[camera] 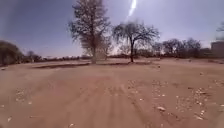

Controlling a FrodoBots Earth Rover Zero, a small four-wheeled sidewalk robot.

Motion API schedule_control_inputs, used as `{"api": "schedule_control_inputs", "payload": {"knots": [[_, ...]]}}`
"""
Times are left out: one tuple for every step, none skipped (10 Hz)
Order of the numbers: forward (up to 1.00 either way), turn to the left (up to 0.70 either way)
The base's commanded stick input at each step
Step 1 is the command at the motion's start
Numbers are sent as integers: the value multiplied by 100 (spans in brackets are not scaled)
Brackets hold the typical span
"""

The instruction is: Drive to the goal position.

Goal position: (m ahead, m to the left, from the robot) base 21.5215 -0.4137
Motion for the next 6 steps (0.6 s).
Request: {"api": "schedule_control_inputs", "payload": {"knots": [[100, 0], [100, 0], [100, 0], [100, 0], [100, 0], [100, 0]]}}
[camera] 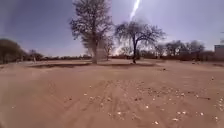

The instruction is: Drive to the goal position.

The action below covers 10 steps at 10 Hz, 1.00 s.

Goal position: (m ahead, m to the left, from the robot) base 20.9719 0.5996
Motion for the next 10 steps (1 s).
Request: {"api": "schedule_control_inputs", "payload": {"knots": [[100, 0], [100, 0], [100, 0], [100, 0], [100, 0], [100, 0], [100, 0], [100, 0], [100, 0], [100, 0]]}}
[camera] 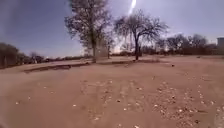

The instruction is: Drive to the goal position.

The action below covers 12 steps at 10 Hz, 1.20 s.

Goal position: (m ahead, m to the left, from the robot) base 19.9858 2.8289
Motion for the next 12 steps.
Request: {"api": "schedule_control_inputs", "payload": {"knots": [[100, 0], [100, 0], [100, 0], [100, 0], [100, 0], [100, 0], [100, 0], [100, 0], [100, 0], [100, 0], [100, 0], [100, 0]]}}
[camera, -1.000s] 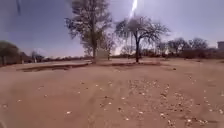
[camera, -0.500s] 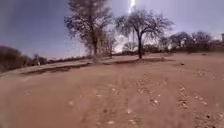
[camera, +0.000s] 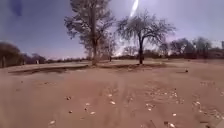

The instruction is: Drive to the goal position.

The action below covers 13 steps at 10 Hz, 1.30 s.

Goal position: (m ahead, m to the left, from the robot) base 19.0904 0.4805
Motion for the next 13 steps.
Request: {"api": "schedule_control_inputs", "payload": {"knots": [[100, 0], [100, 0], [100, 0], [100, 0], [100, 0], [100, 0], [100, 0], [100, -2], [100, -14], [100, -26], [100, -17], [100, -5], [100, 0]]}}
